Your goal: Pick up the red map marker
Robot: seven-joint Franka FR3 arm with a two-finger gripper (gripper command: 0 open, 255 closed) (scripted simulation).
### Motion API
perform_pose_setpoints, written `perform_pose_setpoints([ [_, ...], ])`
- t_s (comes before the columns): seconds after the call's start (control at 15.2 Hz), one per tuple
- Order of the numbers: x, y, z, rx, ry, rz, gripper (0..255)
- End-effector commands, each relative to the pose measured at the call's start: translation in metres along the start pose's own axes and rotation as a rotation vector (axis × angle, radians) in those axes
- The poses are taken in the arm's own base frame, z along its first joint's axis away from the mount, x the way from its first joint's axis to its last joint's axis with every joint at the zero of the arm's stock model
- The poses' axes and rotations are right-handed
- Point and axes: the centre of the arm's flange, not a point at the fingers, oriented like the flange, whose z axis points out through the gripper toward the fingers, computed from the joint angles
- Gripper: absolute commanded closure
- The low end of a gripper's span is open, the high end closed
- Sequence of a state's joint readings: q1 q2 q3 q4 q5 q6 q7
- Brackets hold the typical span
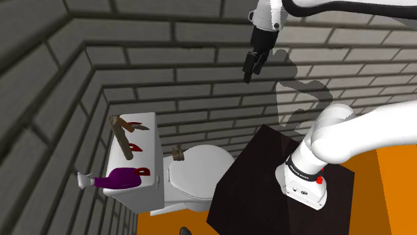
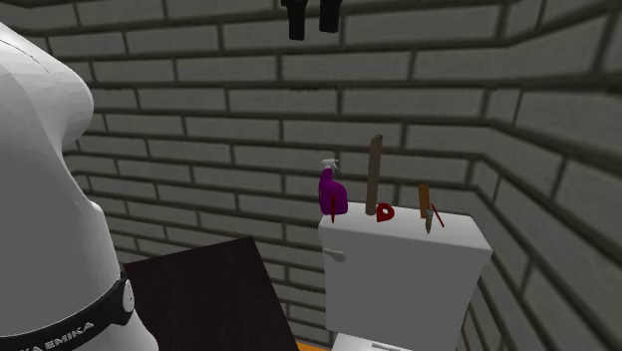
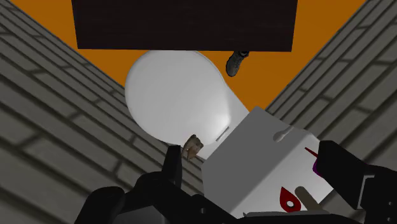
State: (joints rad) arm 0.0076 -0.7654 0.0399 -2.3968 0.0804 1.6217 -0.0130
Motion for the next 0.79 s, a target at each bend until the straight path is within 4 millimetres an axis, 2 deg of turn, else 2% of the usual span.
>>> perform_pose_setpoints([
  [0.0,0.0,0.0,0.0,0.0,0.0,0.0,0],
  [0.73,0.036,-0.096,0.103,-0.014,0.041,0.109,0],
])
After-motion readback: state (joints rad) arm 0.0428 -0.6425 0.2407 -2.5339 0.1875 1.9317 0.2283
